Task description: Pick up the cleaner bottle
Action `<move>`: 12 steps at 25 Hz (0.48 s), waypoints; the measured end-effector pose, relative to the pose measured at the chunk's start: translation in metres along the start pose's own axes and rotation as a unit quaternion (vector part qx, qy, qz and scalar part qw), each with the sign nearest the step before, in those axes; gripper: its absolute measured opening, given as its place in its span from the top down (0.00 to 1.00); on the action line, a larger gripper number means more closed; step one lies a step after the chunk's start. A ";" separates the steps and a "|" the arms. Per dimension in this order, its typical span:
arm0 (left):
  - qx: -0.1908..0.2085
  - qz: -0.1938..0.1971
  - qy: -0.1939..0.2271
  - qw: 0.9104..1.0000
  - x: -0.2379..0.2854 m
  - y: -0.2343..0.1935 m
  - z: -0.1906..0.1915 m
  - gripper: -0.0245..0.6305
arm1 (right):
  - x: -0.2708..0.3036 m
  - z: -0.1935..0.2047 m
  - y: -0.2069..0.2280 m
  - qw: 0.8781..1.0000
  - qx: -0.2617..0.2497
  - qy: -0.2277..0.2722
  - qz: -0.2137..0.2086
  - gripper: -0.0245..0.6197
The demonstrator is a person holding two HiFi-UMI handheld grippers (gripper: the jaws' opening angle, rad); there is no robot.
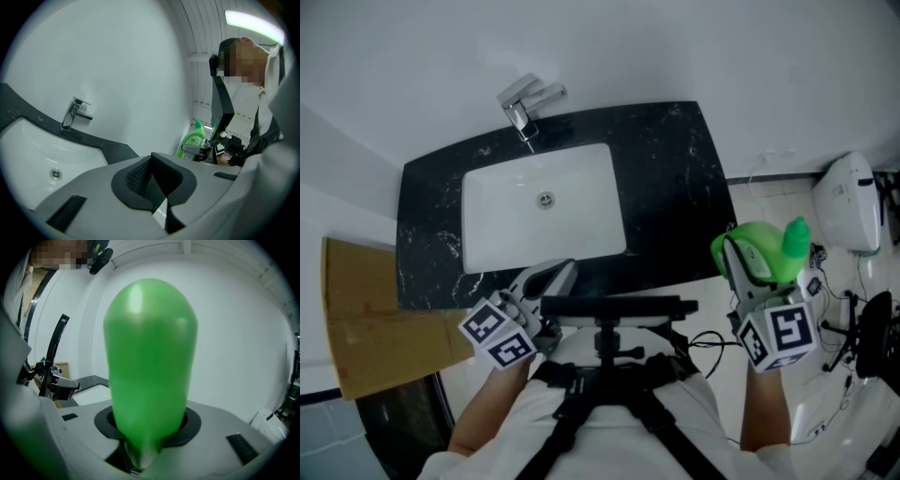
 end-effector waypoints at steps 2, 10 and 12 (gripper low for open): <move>0.000 0.000 0.001 1.000 0.000 0.000 0.000 0.96 | 0.000 0.001 0.000 1.000 0.000 -0.001 0.001 0.71; 0.000 0.000 0.000 1.000 0.000 -0.001 0.001 0.96 | 0.003 0.001 -0.001 1.000 -0.002 -0.003 0.002 0.71; 0.000 0.000 0.000 1.000 0.000 -0.001 0.001 0.96 | 0.004 0.001 -0.001 1.000 -0.002 -0.004 0.002 0.71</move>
Point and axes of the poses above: the fingertips, and each gripper's own axes: x forward along the fingers, y to its right, z out of its underside, the point moved 8 cm from there along -x, backward along the fingers, and after that the axes turned 3 degrees about y, right-handed, at the moved point
